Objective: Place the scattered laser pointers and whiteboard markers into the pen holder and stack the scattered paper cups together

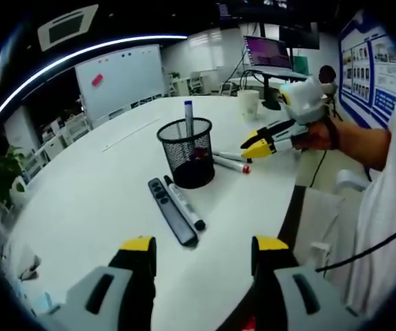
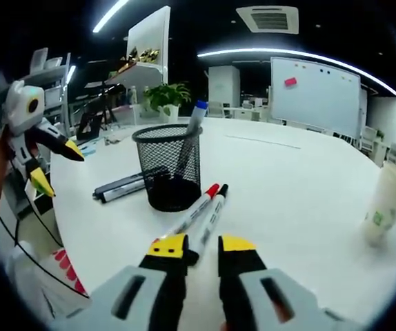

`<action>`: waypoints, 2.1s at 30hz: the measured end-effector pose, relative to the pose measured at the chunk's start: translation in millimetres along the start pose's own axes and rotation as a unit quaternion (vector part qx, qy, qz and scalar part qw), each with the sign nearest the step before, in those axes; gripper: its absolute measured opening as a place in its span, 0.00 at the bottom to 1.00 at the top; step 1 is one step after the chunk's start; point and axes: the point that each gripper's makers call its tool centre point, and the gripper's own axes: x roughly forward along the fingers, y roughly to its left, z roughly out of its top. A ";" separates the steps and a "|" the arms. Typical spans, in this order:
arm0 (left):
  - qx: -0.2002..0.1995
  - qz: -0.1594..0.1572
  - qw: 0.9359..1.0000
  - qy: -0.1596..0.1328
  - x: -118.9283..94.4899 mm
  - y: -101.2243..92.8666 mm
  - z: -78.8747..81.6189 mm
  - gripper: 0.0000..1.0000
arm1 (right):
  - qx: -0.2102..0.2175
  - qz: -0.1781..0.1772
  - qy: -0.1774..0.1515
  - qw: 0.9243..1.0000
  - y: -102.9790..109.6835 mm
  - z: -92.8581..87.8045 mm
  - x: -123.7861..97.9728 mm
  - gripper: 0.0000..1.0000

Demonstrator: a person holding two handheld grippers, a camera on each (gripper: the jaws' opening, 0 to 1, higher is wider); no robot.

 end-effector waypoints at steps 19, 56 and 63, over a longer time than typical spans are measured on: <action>0.000 -0.001 1.000 0.003 -0.2 -0.4 -3.3 0.56 | 0.007 0.011 0.008 1.000 7.0 -4.8 3.1 0.17; 0.001 -0.001 1.000 0.004 -0.9 2.7 -3.8 0.56 | 0.021 -0.020 0.017 0.999 -4.6 -12.2 6.4 0.13; 0.001 0.002 1.000 0.003 -3.1 5.2 -4.5 0.56 | 0.034 -0.022 0.015 0.999 -6.1 -12.3 6.3 0.12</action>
